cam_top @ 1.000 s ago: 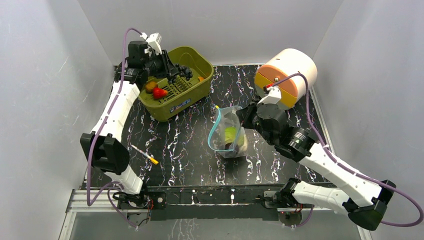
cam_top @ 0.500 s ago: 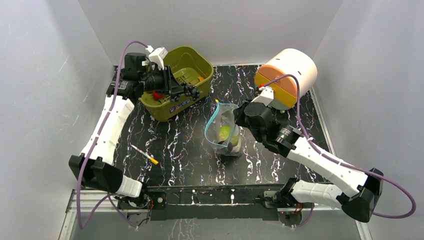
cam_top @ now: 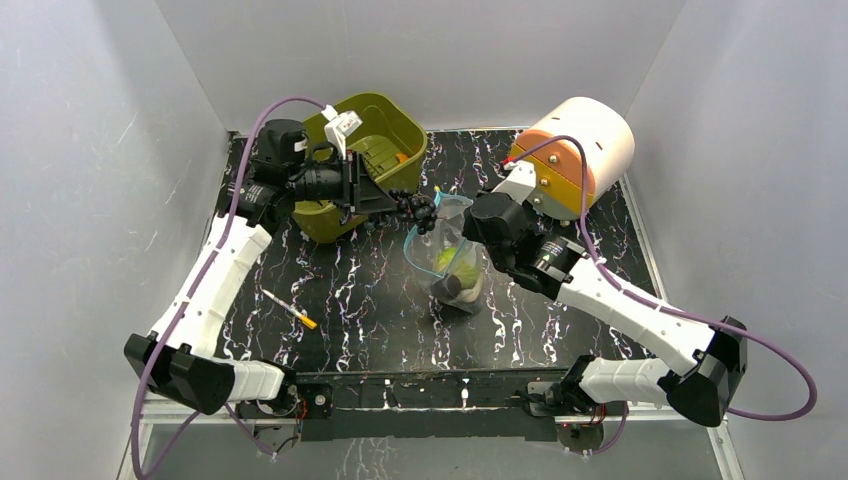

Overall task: Place the food in the zip-top bag and seal the zipper
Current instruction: Place the fake fruit in the zipper food storage bag.

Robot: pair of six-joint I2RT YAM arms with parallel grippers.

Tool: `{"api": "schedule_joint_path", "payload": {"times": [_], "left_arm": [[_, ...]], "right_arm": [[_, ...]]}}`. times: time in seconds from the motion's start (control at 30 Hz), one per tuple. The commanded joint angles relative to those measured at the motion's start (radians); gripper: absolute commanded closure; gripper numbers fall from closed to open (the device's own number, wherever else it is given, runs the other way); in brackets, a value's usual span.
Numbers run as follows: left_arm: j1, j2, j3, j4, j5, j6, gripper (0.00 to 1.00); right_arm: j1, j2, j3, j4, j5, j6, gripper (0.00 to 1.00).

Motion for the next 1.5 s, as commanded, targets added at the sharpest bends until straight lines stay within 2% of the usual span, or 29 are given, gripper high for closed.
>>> {"api": "schedule_joint_path", "payload": {"times": [0.0, 0.13, 0.27, 0.4, 0.53, 0.63, 0.67, 0.7, 0.77, 0.87, 0.93, 1.03, 1.23, 1.4, 1.47], "left_arm": [[-0.032, -0.036, -0.002, 0.017, 0.083, -0.004, 0.88], [-0.037, -0.052, -0.089, 0.098, 0.096, -0.014, 0.88], [-0.042, -0.043, -0.187, 0.259, 0.123, -0.141, 0.89], [-0.073, -0.009, -0.176, 0.239, 0.047, -0.136, 0.90], [-0.143, 0.066, -0.190, 0.304, -0.025, -0.107, 0.92], [-0.186, 0.058, -0.258, 0.447, 0.101, -0.058, 0.89], [-0.188, 0.058, -0.281, 0.447, 0.128, 0.003, 0.88], [-0.191, 0.058, -0.267, 0.373, 0.134, 0.119, 0.88], [-0.190, 0.075, -0.229, 0.262, 0.018, 0.213, 0.90], [-0.191, 0.106, -0.182, 0.227, -0.052, 0.180, 0.92], [-0.191, 0.100, -0.200, 0.275, -0.057, 0.140, 0.88], [-0.194, 0.087, -0.237, 0.344, -0.085, 0.102, 0.88], [-0.197, 0.119, -0.162, 0.241, -0.204, 0.110, 0.90], [-0.199, 0.121, -0.172, 0.213, -0.255, 0.108, 0.88], [-0.200, 0.120, -0.188, 0.195, -0.292, 0.114, 0.83]], "right_arm": [[-0.004, -0.010, 0.045, 0.048, -0.001, 0.026, 1.00], [-0.004, -0.030, 0.024, 0.109, -0.052, 0.021, 1.00], [-0.004, -0.043, 0.047, 0.128, -0.061, -0.047, 1.00], [-0.004, -0.055, 0.055, 0.119, -0.091, -0.048, 1.00], [-0.004, -0.057, 0.007, 0.135, -0.082, -0.016, 1.00], [-0.004, -0.040, 0.023, 0.099, -0.075, 0.025, 1.00], [-0.004, -0.039, 0.026, 0.082, -0.076, 0.031, 1.00], [-0.005, -0.047, 0.023, 0.079, -0.085, 0.036, 1.00], [-0.004, -0.062, 0.009, 0.109, -0.127, 0.040, 1.00], [-0.004, -0.076, -0.017, 0.153, -0.214, 0.065, 1.00], [-0.004, -0.076, -0.028, 0.152, -0.249, 0.120, 1.00], [-0.004, -0.071, -0.045, 0.193, -0.312, 0.195, 1.00], [-0.003, -0.049, -0.039, 0.223, -0.370, 0.244, 1.00], [-0.003, -0.058, -0.061, 0.252, -0.370, 0.251, 1.00], [-0.003, -0.060, -0.069, 0.258, -0.369, 0.254, 1.00]]}}
